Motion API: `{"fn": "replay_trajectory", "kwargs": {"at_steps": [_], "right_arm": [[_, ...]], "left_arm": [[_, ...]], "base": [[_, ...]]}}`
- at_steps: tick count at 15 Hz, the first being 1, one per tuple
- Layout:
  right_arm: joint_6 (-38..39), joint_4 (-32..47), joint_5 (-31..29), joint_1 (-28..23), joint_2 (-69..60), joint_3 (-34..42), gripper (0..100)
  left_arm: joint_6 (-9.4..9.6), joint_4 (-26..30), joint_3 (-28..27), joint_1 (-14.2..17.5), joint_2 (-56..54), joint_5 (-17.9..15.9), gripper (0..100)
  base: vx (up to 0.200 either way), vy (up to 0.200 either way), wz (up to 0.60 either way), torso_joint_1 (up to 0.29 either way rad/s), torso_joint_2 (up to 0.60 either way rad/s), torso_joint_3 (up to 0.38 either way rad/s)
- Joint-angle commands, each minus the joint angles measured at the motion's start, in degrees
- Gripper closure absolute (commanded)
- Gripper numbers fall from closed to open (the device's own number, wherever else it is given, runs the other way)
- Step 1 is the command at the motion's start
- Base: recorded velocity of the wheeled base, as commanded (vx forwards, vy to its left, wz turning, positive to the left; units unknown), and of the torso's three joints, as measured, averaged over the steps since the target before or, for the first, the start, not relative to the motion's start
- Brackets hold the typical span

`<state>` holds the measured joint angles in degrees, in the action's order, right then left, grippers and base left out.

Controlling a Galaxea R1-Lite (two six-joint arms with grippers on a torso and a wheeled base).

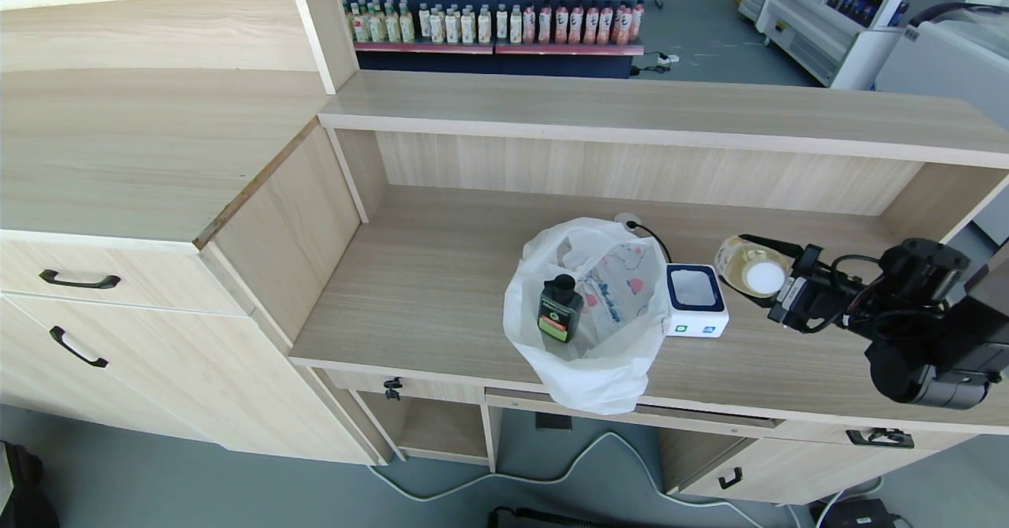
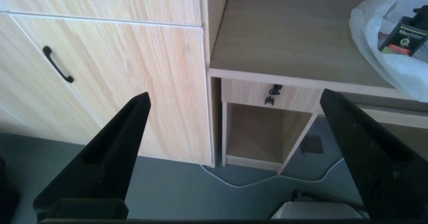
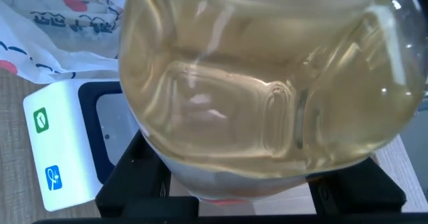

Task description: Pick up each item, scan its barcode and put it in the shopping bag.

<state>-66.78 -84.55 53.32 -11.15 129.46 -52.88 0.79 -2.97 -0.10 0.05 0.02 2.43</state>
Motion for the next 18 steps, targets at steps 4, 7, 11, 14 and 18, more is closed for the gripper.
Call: {"fn": "replay_trajectory", "kwargs": {"at_steps": [4,7,11,14,18], "right_arm": [[-0.5,-1.0,0.0,0.1,2.5,-1.5,100],[-0.5,-1.4,0.0,0.2,3.1,-2.1,100],[-0.5,-1.4,0.0,0.6,4.0,-3.0,100],[-0.5,-2.0,0.0,1.4,5.5,-4.5,100],[-0.5,-2.2,0.0,2.2,6.9,-5.4,100]], "left_arm": [[0.0,0.0,0.0,0.0,0.0,0.0,0],[0.0,0.0,0.0,0.0,0.0,0.0,0],[0.0,0.0,0.0,0.0,0.0,0.0,0],[0.0,0.0,0.0,0.0,0.0,0.0,0],[0.0,0.0,0.0,0.0,0.0,0.0,0]], "base": [[0.0,0.0,0.0,0.0,0.0,0.0],[0.0,0.0,0.0,0.0,0.0,0.0],[0.0,0.0,0.0,0.0,0.0,0.0],[0.0,0.0,0.0,0.0,0.0,0.0],[0.0,0.0,0.0,0.0,0.0,0.0]]}}
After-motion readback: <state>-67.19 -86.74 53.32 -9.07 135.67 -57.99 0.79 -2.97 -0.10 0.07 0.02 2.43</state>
